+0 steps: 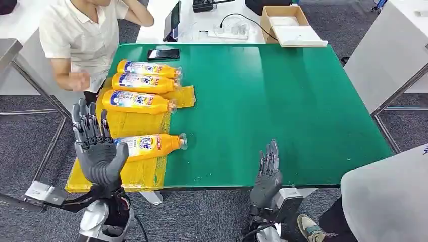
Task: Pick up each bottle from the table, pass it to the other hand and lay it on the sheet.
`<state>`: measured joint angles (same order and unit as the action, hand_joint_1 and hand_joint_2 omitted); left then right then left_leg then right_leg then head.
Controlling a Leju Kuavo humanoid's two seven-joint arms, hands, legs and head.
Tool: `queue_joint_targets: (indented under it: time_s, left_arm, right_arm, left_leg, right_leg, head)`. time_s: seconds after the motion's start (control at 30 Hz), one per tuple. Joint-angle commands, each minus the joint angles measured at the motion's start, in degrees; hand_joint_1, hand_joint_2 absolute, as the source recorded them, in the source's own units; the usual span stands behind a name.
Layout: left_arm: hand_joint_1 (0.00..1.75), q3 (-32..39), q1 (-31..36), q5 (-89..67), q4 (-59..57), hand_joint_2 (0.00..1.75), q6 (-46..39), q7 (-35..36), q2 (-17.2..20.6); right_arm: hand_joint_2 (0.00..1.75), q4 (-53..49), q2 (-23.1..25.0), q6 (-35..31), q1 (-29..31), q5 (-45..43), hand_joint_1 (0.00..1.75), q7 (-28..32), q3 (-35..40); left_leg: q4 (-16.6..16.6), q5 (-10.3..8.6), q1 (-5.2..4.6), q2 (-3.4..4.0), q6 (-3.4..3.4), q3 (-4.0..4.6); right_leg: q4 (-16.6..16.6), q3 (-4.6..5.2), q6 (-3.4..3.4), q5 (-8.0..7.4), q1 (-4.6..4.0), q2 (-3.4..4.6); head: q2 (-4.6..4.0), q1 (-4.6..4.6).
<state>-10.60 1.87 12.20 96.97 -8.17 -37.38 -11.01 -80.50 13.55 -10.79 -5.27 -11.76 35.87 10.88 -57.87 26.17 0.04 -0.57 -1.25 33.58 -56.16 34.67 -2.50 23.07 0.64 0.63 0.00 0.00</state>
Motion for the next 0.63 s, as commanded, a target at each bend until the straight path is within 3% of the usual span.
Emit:
queue_joint_targets:
  time_s: [0.03,0.07,0.17,0.3,0.4,0.63]
  left_arm:
    - [0.0,-4.1,-8.7,-2.9,0.9,1.75,-12.9,3.4,-3.7]
    - [0.0,-7.6,-7.1,0.1,-4.4,1.75,-14.1,3.5,-0.5]
    - [0.0,-10.5,-5.3,-5.9,-12.4,1.75,-23.1,-2.6,1.4]
    - [0.0,-13.0,-4.5,-13.8,-15.2,1.75,-30.7,-2.6,2.7]
    - [0.0,-12.4,-4.7,-15.5,-17.2,1.75,-31.8,-2.4,2.7]
    - [0.0,-8.8,-6.0,-28.6,-20.6,1.75,-31.8,4.6,-0.6]
  right_arm:
    - [1.75,0.5,-1.2,-23.1,1.2,19.6,0.0,3.2,5.9]
    - [1.75,0.3,-2.2,-27.2,1.7,20.1,0.0,3.8,7.7]
    - [1.75,-0.2,-4.7,-22.3,2.0,17.6,0.0,0.7,9.8]
    - [1.75,-2.7,-5.3,-20.3,1.4,17.0,0.0,3.1,8.4]
    - [1.75,-2.3,-5.9,-23.0,0.7,21.1,0.0,3.1,8.4]
    - [1.75,-4.2,-6.0,-23.1,-2.5,19.0,0.0,3.1,8.2]
  left_leg:
    - [0.1,0.09,-0.01,0.14,0.03,-0.2]
    - [0.1,0.16,-0.02,0.18,0.06,-0.4]
    - [0.2,0.01,-0.05,-0.06,0.03,-0.24]
    - [0.2,0.0,-0.05,-0.11,0.04,-0.24]
    - [0.1,0.01,-0.05,-0.07,0.02,-0.17]
    - [0.2,0.09,-0.02,-0.09,0.05,-0.32]
  right_leg:
    - [0.1,-0.16,0.04,0.06,0.0,0.08]
    - [0.1,-0.35,0.07,0.13,0.0,0.08]
    - [0.2,-0.21,0.04,0.02,0.02,-0.11]
    - [0.2,-0.24,0.05,0.04,0.03,-0.18]
    - [0.1,-0.16,0.04,0.03,0.03,-0.1]
    - [0.2,-0.32,0.06,0.11,-0.01,-0.16]
  head:
    - [0.0,0.0]
    - [0.0,-0.02]
    - [0.0,0.0]
    - [-0.02,0.0]
    - [-0.02,0.0]
    - [0.0,-0.02]
